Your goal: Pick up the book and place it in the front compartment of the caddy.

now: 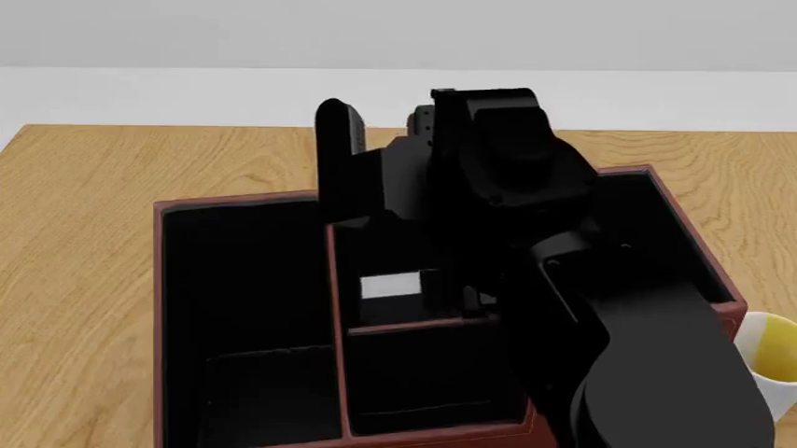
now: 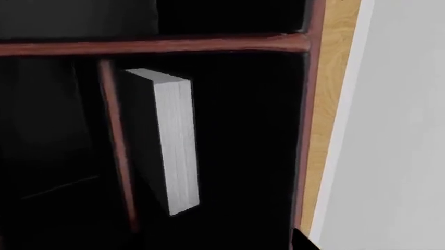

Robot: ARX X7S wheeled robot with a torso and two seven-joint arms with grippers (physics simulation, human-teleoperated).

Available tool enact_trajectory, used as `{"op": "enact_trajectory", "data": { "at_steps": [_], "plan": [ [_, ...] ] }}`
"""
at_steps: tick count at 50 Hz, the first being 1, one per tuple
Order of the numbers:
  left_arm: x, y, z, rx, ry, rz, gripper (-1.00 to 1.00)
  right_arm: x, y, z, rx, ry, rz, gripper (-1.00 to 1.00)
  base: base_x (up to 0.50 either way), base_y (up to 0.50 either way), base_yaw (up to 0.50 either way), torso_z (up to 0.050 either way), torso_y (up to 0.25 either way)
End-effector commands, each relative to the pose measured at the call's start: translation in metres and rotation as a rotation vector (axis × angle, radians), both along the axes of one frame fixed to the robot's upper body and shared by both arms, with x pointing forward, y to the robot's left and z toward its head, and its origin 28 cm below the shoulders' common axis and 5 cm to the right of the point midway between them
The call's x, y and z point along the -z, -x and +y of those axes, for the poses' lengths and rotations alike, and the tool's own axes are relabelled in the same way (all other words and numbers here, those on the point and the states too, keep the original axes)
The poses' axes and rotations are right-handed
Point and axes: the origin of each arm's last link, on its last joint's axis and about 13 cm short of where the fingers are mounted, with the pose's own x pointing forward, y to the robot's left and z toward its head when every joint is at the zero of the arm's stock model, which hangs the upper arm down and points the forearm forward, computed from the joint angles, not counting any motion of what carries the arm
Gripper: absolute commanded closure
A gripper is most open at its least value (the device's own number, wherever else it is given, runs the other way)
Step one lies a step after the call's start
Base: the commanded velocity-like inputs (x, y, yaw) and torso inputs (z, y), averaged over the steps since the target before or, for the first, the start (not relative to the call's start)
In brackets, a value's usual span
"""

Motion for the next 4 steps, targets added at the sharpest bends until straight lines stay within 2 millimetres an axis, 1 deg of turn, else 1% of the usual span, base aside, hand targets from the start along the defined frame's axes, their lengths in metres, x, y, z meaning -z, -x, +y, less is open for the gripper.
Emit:
{"op": "enact_trajectory", "data": {
  "at_steps": [1, 4],
  "plan": [
    [-0.0008, 0.0018, -0.0001, -0.001, -0.002, -0.002, -1.0, -0.0093, 0.0002, 0.0015, -0.011, -0.014, -0.024, -1.0, 0.0, 0.0, 0.0, 0.0, 0.0],
    [-0.0001, 0.0013, -0.001, 0.003, -0.002, -0.001, -1.0, -0.0174, 0.0009, 0.005, -0.032, -0.024, -0.036, -1.0, 0.0, 0.0, 0.0, 0.0, 0.0]
  ]
}}
